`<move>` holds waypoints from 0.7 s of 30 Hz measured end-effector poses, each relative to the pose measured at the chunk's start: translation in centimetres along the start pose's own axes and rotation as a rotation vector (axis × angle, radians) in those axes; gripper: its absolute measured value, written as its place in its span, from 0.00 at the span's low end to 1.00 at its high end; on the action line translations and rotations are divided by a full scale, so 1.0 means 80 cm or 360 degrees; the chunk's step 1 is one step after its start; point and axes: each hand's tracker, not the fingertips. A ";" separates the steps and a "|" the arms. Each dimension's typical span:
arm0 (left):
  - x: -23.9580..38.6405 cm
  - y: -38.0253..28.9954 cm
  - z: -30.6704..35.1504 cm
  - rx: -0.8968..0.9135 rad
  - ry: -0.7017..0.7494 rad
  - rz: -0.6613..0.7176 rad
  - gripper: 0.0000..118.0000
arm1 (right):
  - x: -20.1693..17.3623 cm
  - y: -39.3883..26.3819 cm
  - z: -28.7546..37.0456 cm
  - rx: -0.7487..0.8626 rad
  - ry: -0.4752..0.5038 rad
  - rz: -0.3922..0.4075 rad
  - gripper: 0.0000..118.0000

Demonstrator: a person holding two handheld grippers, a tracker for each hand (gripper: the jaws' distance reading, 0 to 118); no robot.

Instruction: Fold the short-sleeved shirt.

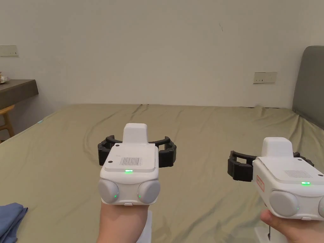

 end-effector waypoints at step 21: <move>-0.012 -0.011 -0.004 -0.0041 0.0007 0.0033 1.00 | 0.006 0.005 0.009 0.0053 -0.0020 0.0046 1.00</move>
